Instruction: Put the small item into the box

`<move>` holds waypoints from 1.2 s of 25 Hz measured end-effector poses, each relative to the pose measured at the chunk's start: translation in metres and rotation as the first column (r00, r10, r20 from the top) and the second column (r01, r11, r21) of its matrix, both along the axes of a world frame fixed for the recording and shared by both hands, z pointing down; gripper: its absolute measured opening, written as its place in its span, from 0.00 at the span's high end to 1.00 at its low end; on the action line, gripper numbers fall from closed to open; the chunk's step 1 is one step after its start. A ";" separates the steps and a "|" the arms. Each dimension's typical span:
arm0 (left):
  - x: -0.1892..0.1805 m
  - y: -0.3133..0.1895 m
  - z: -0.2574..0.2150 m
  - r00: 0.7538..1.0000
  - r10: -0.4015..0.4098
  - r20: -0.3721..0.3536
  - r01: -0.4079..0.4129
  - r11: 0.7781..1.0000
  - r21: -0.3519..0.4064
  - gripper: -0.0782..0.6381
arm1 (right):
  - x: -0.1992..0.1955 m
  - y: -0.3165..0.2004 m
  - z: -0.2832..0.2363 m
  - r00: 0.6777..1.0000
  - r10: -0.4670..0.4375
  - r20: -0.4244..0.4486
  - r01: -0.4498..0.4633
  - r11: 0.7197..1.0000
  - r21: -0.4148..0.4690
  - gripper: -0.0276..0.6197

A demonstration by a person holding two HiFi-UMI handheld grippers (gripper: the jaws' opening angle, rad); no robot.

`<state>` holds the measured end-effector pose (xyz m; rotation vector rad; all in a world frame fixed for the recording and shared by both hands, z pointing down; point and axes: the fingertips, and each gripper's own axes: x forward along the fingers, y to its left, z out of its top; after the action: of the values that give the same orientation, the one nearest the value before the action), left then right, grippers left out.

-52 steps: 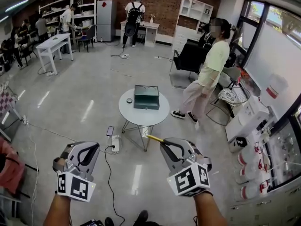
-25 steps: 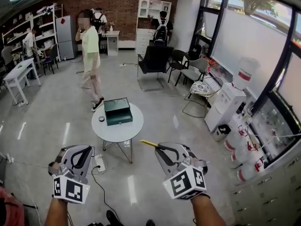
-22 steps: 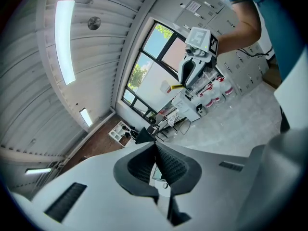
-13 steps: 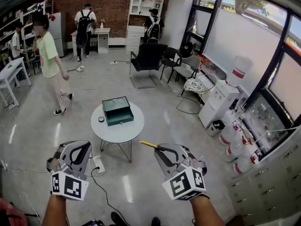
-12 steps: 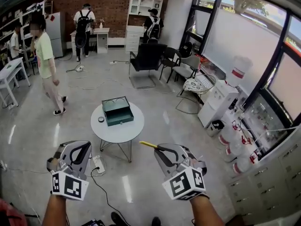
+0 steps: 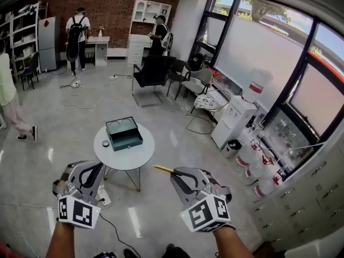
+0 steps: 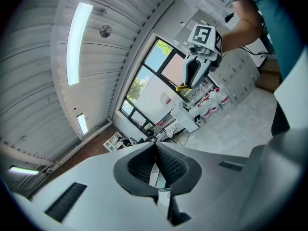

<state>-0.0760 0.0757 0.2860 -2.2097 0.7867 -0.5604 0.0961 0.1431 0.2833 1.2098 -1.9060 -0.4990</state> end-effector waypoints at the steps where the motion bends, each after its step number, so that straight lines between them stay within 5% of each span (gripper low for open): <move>1: -0.001 -0.005 0.001 1.000 0.001 -0.005 -0.001 1.000 -0.002 0.87 | -0.001 -0.005 0.001 1.000 -0.001 -0.005 0.001 1.000 -0.002 0.85; 7: -0.012 -0.050 0.024 0.999 -0.033 0.009 0.033 0.999 -0.018 0.86 | -0.005 -0.065 0.018 1.000 -0.028 0.006 0.028 1.000 -0.012 0.85; 14: -0.039 -0.108 0.026 0.987 -0.153 0.056 0.155 0.987 -0.033 0.87 | -0.025 -0.159 0.020 0.987 -0.157 0.033 0.158 0.987 -0.012 0.85; 30: -0.006 -0.237 0.045 0.903 -0.413 0.122 0.422 0.904 -0.065 0.86 | -0.001 -0.349 0.048 0.900 -0.425 0.099 0.430 0.902 -0.039 0.85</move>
<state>-0.0820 -0.1609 0.3308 -2.0740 1.2120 -0.9304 0.0953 -0.2059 0.3310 0.7781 -2.2593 -0.6198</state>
